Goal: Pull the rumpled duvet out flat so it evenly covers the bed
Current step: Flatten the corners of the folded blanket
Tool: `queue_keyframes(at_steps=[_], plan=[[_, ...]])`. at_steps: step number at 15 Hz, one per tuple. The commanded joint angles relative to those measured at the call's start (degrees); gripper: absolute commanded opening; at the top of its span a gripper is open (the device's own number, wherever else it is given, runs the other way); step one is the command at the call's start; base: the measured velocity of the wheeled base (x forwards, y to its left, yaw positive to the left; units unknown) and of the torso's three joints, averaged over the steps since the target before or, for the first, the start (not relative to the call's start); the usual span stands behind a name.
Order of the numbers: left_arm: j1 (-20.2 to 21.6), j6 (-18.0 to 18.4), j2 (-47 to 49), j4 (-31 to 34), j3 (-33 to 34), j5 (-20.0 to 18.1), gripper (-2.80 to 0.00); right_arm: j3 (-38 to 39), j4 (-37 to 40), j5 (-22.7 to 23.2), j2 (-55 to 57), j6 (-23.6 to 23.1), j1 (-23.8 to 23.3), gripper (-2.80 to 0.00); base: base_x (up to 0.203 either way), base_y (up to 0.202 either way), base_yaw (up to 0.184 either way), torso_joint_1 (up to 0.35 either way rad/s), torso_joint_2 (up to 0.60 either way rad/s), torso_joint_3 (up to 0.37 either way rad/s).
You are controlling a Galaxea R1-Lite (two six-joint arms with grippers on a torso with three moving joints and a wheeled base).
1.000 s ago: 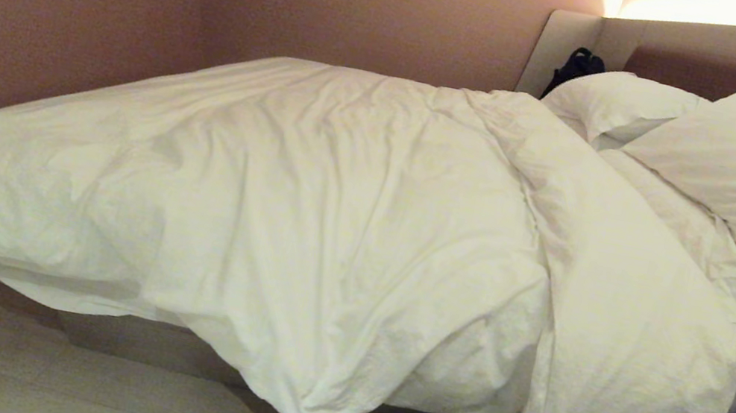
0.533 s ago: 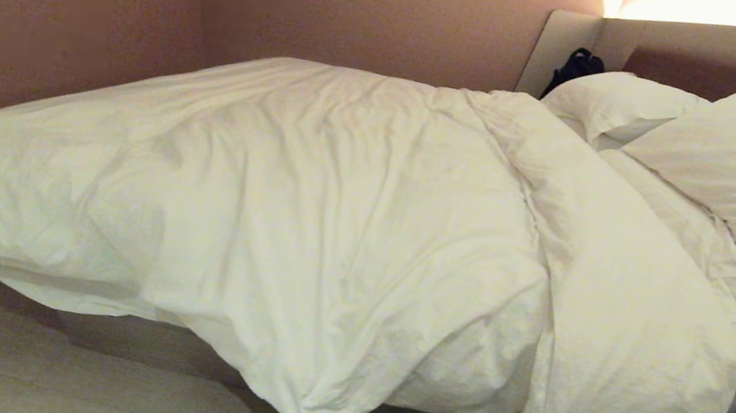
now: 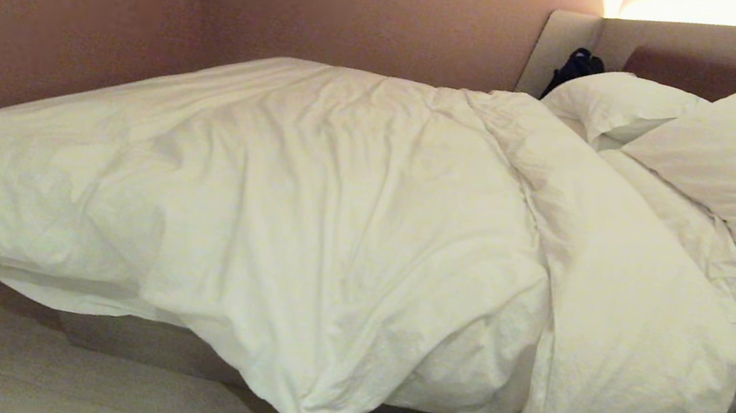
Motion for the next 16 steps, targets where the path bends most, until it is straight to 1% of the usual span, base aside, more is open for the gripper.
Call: queue_keyframes(at_steps=[1,2,3,4,5,8,12,16], plan=[[0.0,0.02,0.0,-0.05,0.0,0.04,-2.8,2.09,-0.73,2.54,-1.56,-0.93,0.02,-2.8,0.0,0.0,0.0,0.0,0.0,0.0],[0.0,0.02,0.0,-0.05,0.0,0.04,-2.8,3.75,-1.49,3.13,-1.56,-1.02,0.02,-2.8,0.0,0.0,0.0,0.0,0.0,0.0],[0.0,0.02,0.0,-0.05,0.0,0.04,-2.8,5.98,-3.1,5.15,-1.56,-1.28,0.02,-2.8,0.0,0.0,0.0,0.0,0.0,0.0],[0.0,0.02,0.0,-0.05,0.0,0.01,-2.8,7.21,-4.47,8.84,-1.56,-1.46,-0.02,-2.8,0.0,0.0,0.0,0.0,0.0,0.0],[0.0,0.02,0.0,-0.05,0.0,0.04,-2.8,8.1,-4.71,10.44,-1.56,-1.5,-0.07,-2.8,0.0,0.0,0.0,0.0,0.0,0.0],[0.0,0.02,0.0,-0.05,0.0,0.04,-2.8,8.8,-4.82,10.93,-1.56,-1.61,-0.07,-2.8,0.0,0.0,0.0,0.0,0.0,0.0],[0.0,0.02,0.0,-0.05,0.0,0.04,-2.8,12.37,-5.35,10.56,-1.56,-1.68,-0.07,-2.8,0.0,0.0,0.0,0.0,0.0,0.0],[0.0,0.02,0.0,-0.05,0.0,0.04,-2.8,13.95,-5.39,10.68,-1.56,-1.62,-0.07,-2.8,0.0,0.0,0.0,0.0,0.0,0.0]])
